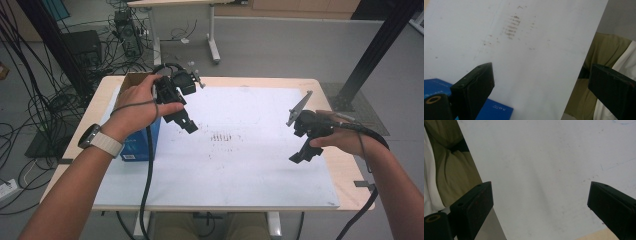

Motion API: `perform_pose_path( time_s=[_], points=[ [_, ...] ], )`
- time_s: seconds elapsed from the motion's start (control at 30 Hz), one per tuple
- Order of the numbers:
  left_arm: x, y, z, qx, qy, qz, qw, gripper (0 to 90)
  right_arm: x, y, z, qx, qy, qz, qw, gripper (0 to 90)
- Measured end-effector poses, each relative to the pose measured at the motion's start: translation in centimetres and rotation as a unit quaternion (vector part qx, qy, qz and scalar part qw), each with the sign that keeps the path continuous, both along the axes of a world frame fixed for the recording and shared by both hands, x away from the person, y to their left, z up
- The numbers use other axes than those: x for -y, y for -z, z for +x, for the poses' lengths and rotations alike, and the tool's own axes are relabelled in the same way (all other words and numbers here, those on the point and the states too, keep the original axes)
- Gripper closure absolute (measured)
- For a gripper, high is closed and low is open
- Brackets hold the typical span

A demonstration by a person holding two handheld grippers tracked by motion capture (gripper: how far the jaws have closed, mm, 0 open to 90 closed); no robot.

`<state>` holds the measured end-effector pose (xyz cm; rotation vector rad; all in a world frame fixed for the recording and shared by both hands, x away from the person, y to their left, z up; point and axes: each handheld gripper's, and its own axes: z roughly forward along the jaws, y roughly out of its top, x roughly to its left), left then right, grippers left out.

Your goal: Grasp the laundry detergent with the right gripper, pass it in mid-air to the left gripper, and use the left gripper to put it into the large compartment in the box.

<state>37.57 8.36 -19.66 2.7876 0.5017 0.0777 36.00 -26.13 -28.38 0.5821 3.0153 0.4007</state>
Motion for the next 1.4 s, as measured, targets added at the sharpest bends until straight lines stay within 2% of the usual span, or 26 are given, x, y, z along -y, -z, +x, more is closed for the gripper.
perform_pose_path(
  time_s=[0.33,0.53,1.0,1.4],
  points=[
    [1.2,0.7,-1.0,-0.001,0.031,0.004,0.9995,7.2,-0.2,0.1,0.2,-0.001,0.004,0.002,1.0,6.6],
    [1.6,1.2,-1.2,-0.006,0.04,0.011,0.9991,7.2,-0.1,0.4,0.3,0.003,0.009,0.005,0.9999,6.6],
    [3.0,1.7,-1.3,-0.004,0.049,0.014,0.9987,7.2,0.3,0.3,0.5,0.004,0.013,0.007,0.9999,6.4],
    [3.3,1.9,-1.5,-0.003,0.048,0.016,0.9987,7.2,0.4,0.4,0.4,0.004,0.011,0.007,0.9999,6.4]
  ],
)
